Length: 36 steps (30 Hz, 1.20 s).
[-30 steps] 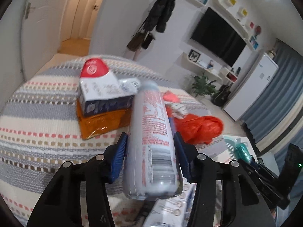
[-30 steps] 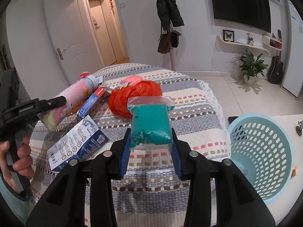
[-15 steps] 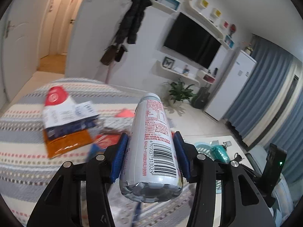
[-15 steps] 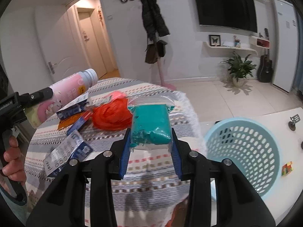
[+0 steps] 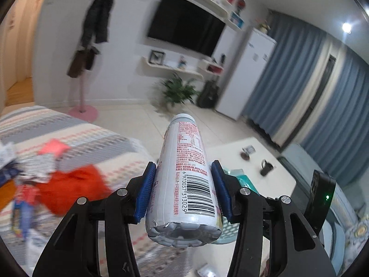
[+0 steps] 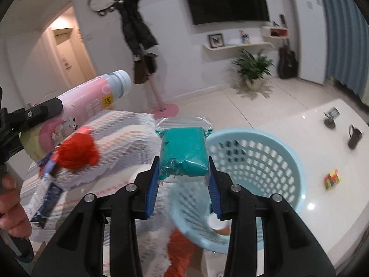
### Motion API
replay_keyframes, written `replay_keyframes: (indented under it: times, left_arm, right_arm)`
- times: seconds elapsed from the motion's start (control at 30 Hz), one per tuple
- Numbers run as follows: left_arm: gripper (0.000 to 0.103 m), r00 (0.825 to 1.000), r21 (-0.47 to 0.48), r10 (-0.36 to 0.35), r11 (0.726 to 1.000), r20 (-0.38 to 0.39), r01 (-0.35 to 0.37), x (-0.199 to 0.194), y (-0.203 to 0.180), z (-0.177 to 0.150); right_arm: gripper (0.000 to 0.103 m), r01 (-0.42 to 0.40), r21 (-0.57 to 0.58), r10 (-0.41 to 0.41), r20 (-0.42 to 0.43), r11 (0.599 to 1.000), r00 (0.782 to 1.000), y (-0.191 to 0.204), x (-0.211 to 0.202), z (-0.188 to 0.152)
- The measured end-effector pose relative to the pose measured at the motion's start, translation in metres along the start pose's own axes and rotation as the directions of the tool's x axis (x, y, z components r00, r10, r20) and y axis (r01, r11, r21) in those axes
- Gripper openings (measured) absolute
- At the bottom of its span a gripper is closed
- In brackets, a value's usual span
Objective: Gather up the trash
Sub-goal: 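Lift and carry the spray bottle and teal packet over the blue basket, then open both tools to drop the spray bottle and packet into the basket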
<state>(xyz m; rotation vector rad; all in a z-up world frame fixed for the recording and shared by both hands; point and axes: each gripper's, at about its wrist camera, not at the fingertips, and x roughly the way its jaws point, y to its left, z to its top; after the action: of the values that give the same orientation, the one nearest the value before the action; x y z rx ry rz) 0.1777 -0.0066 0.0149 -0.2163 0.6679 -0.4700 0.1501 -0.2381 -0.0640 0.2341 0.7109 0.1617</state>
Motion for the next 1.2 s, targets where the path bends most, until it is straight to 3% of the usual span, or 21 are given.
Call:
replay_keyframes:
  times: [0.27, 0.5, 0.6, 0.67, 0.8, 1.2]
  left_arm:
    - [0.048, 0.991, 0.050, -0.030, 0.998, -0.131, 0.037, 0.074, -0.033, -0.022]
    - [0.047, 0.969, 0.066, -0.025, 0.997, -0.245, 0.042, 0.122, -0.044, -0.045]
    - [0.049, 0.960, 0.050, -0.040, 0.997, -0.277, 0.056, 0.130, -0.039, -0.048]
    - [0.055, 0.961, 0.046, -0.036, 0.998, -0.274, 0.051, 0.128, -0.034, -0.049]
    - [0.055, 0.964, 0.037, -0.040, 0.998, -0.264, 0.052, 0.119, -0.026, -0.053]
    - [0.062, 0.982, 0.023, -0.023, 0.999, -0.186, 0.027, 0.060, -0.004, -0.054]
  right_arm:
    - [0.036, 0.087, 0.090, -0.080, -0.080, 0.992, 0.994, -0.054, 0.022, -0.018]
    - [0.037, 0.134, 0.148, -0.109, -0.163, 0.980, 0.980, -0.083, 0.041, -0.034]
    - [0.051, 0.147, 0.165, -0.116, -0.181, 0.975, 0.977, -0.089, 0.043, -0.039]
    - [0.055, 0.149, 0.172, -0.117, -0.181, 0.974, 0.977, -0.090, 0.043, -0.040]
    - [0.055, 0.137, 0.163, -0.107, -0.177, 0.977, 0.978, -0.085, 0.041, -0.040]
    - [0.055, 0.104, 0.057, -0.095, -0.138, 0.993, 0.986, -0.031, 0.029, -0.029]
